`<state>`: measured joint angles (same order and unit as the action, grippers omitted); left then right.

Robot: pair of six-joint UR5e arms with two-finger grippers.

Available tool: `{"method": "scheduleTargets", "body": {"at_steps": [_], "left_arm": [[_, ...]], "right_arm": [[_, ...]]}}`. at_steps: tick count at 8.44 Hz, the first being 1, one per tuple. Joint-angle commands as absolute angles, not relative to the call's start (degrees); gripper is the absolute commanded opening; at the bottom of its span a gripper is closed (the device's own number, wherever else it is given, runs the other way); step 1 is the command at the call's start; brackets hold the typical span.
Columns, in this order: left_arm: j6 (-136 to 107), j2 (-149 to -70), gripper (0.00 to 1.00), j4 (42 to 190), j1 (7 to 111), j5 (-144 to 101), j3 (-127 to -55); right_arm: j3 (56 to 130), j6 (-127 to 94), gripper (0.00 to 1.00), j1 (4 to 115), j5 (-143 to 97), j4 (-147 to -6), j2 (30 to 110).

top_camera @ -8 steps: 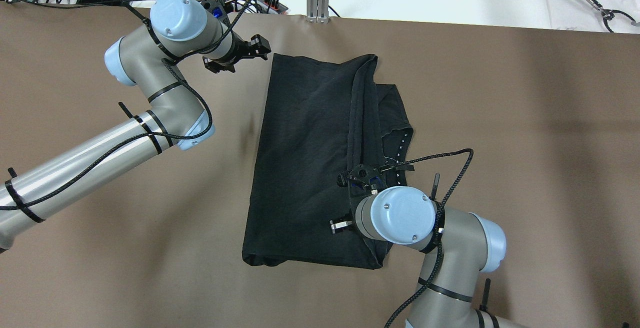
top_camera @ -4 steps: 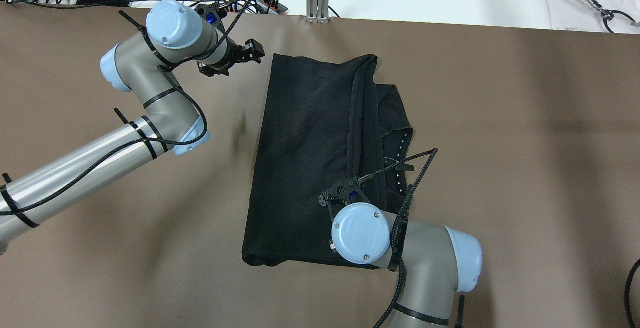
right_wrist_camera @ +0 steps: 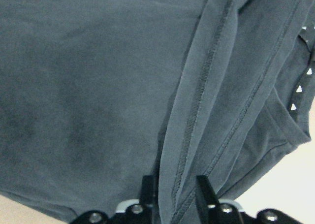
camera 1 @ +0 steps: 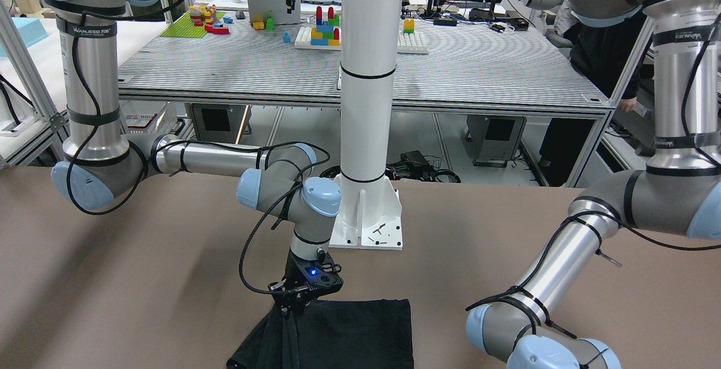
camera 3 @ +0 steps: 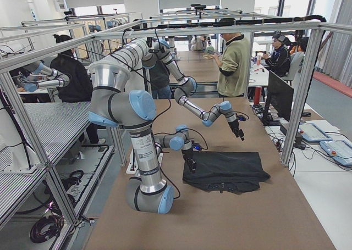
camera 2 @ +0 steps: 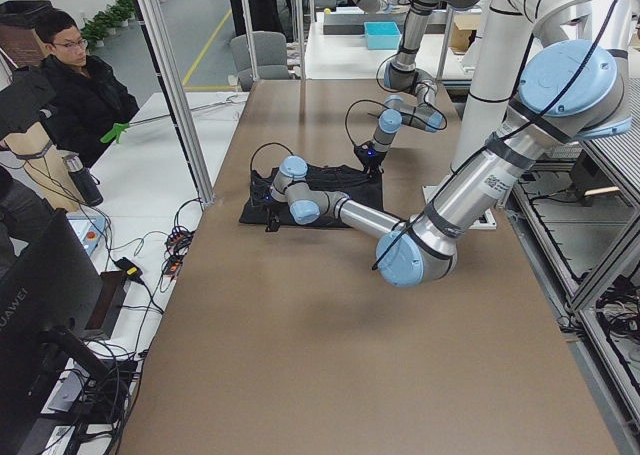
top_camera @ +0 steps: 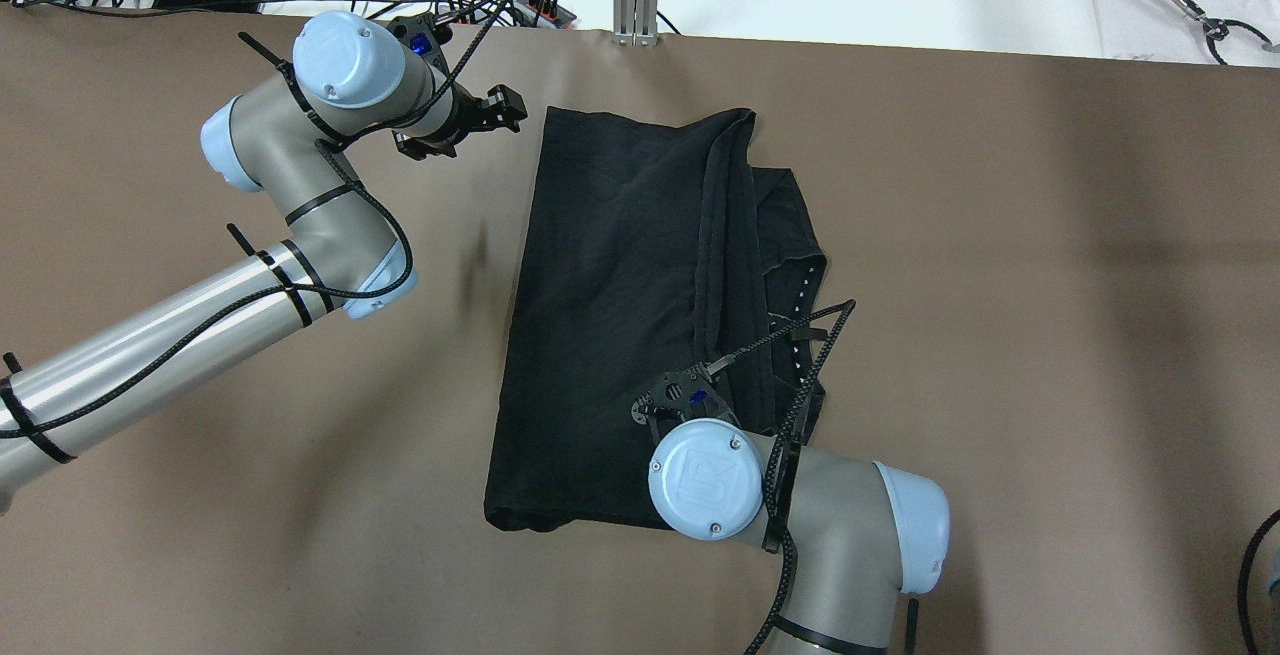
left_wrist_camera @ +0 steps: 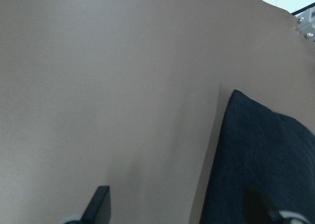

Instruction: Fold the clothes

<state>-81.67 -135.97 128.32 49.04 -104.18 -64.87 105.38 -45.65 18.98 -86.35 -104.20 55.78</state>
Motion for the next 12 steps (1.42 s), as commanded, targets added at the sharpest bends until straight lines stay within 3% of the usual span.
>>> {"method": "scheduleTargets", "body": {"at_steps": [1,4,7,8,10,12], "left_arm": [[-81.91,-133.51,0.94,128.32,48.43,-103.89,-67.76],[-82.53,-133.42,0.94,128.32,48.34,-103.62,-67.76],[-82.53,-133.42,0.94,128.32,48.25,-103.62,-67.76],[-82.53,-133.33,0.94,128.32,48.25,-103.62,-67.76],[-82.53,-133.33,0.94,128.32,48.25,-103.62,-67.68],[-82.44,-132.2,0.94,128.32,48.25,-103.54,-67.76]], "right_arm": [[104.94,-45.18,0.42,18.81,-85.78,-104.15,56.16],[104.94,-45.35,0.44,17.49,-84.73,-104.06,56.6],[104.68,-45.44,0.39,16.61,-84.73,-103.8,56.87],[104.59,-45.44,0.35,16.7,-84.73,-103.8,56.87],[104.59,-45.18,0.16,16.96,-84.73,-103.8,56.95],[104.5,-45.18,0.06,17.4,-84.73,-103.8,56.95]]}}
